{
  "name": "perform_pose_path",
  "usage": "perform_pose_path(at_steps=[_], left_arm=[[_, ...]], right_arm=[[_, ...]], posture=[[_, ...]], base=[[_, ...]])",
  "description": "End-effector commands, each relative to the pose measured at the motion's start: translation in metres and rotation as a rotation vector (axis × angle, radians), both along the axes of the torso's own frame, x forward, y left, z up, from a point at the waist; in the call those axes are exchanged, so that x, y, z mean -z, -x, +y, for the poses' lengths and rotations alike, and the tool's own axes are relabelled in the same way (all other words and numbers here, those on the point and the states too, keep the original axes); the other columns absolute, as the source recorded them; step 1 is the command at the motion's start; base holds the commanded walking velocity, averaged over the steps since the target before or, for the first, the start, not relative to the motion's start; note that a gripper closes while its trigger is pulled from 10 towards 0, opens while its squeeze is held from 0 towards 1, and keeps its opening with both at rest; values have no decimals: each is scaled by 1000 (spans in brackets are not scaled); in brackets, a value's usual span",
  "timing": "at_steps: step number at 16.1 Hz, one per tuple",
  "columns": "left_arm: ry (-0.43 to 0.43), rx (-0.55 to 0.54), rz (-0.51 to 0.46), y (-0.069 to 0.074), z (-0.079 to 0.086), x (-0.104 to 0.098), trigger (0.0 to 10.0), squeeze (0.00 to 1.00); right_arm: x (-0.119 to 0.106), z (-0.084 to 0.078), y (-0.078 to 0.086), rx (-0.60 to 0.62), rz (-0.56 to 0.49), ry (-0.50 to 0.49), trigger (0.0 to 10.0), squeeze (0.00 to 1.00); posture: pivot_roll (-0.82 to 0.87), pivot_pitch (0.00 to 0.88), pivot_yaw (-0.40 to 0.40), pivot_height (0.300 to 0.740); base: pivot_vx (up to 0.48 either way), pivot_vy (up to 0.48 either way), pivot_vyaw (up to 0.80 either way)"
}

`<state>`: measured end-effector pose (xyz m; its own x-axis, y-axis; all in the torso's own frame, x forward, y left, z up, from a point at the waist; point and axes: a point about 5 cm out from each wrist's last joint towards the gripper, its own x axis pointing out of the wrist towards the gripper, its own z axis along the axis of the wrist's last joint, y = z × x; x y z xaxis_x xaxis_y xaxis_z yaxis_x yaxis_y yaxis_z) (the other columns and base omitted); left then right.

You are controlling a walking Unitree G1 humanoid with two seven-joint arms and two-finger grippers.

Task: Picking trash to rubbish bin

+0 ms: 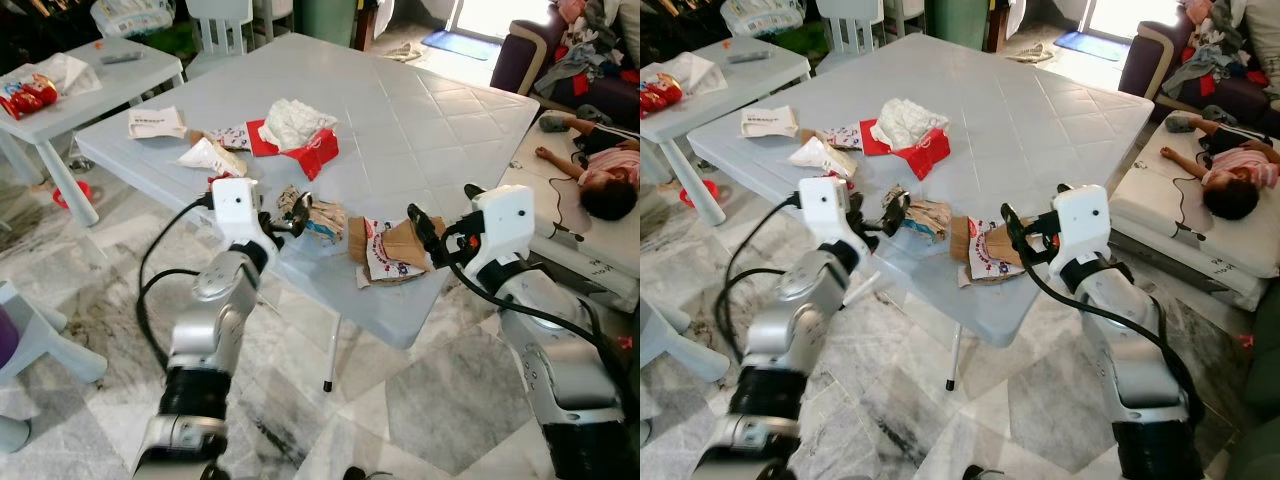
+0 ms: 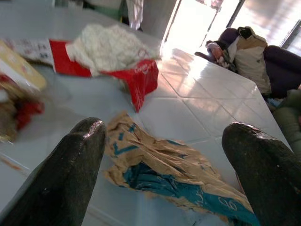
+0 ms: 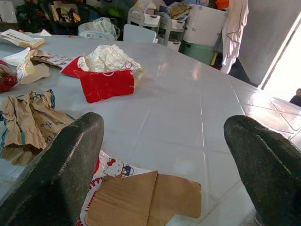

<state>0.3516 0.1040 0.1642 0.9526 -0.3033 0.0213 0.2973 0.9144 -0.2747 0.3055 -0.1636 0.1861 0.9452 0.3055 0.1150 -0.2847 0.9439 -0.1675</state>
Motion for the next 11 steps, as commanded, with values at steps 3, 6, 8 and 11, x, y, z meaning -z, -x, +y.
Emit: perform_pose_path(at_steps=[3,6,8,11], left_arm=[[146,-47,90,-19,-9,0,10000,0],[92,-94,184,-27,-15,11,10000,0],[92,-100,279,-30,-19,24,10000,0],[87,-93,299,-31,-21,29,7686,0]], right_arm=[[-7,0,9,-12,-13,18,10000,0],[-7,1,11,-17,-9,19,10000,0],[-9,6,12,-33,-9,22,10000,0],[-9,7,13,-38,-11,25,10000,0]], posture=[[-3,115,-46,740],[-6,109,-50,740],[-8,108,-52,740],[-8,108,-52,740]], base=[[0,0,0],[0,0,0],[0,0,0],[0,0,0]])
